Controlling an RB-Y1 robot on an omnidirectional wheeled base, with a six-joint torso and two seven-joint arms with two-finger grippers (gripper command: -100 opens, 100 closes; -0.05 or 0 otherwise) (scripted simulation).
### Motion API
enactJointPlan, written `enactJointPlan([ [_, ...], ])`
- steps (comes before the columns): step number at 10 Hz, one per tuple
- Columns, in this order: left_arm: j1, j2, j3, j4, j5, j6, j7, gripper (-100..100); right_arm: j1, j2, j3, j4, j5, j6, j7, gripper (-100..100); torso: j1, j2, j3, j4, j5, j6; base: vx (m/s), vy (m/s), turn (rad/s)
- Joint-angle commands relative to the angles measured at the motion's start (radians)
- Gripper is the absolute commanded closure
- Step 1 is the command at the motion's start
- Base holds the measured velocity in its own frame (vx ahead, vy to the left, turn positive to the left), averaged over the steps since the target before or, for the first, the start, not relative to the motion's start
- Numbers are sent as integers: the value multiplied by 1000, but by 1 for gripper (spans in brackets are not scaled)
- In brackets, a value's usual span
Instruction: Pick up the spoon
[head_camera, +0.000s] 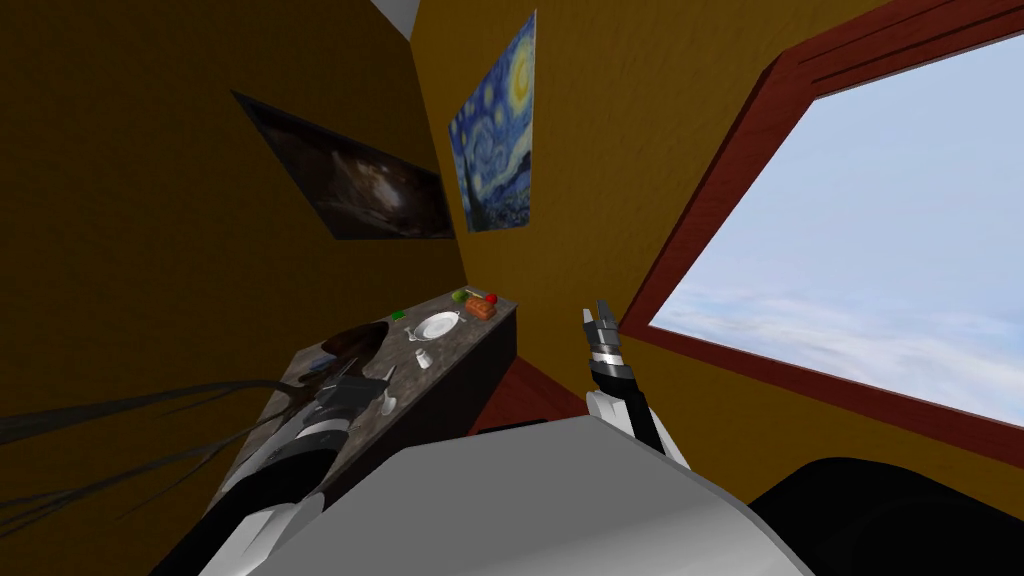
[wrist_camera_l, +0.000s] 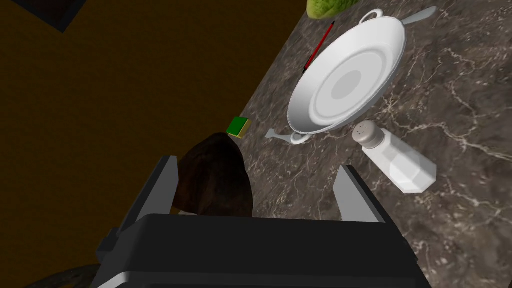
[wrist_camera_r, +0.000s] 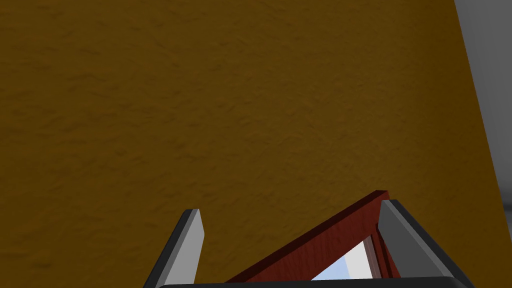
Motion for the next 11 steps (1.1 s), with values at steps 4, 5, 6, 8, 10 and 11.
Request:
enactJointPlan([
  [4, 33, -1, 42, -16, 33, 126, 112, -100, 0, 0, 0, 0, 0, 0, 0, 0, 0, -1, -1, 0, 0, 0, 24, 11, -110],
  [5, 50, -1, 63, -23, 50, 161, 146, -100, 0, 0, 0, 0, 0, 0, 0, 0, 1, -1, -1, 0, 0, 0, 31, 12, -160],
  [6, 50, -1, 63, -23, 50, 185, 166, -100, 0, 0, 0, 0, 0, 0, 0, 0, 1, -1, -1, 0, 0, 0, 23, 18, -66],
  [8, 67, -2, 83, -30, 66, 244, 220, -100, 0, 0, 0, 0, 0, 0, 0, 0, 1, -1, -1, 0, 0, 0, 30, 16, -93],
  [10, 84, -3, 104, -36, 82, 301, 273, -100, 0, 0, 0, 0, 0, 0, 0, 0, 1, -1, -1, 0, 0, 0, 24, 15, -97],
  [11, 100, -5, 124, -43, 99, 333, 307, -100, 0, 0, 0, 0, 0, 0, 0, 0, 1, -1, 0, 0, 0, 0, 27, 17, -145],
])
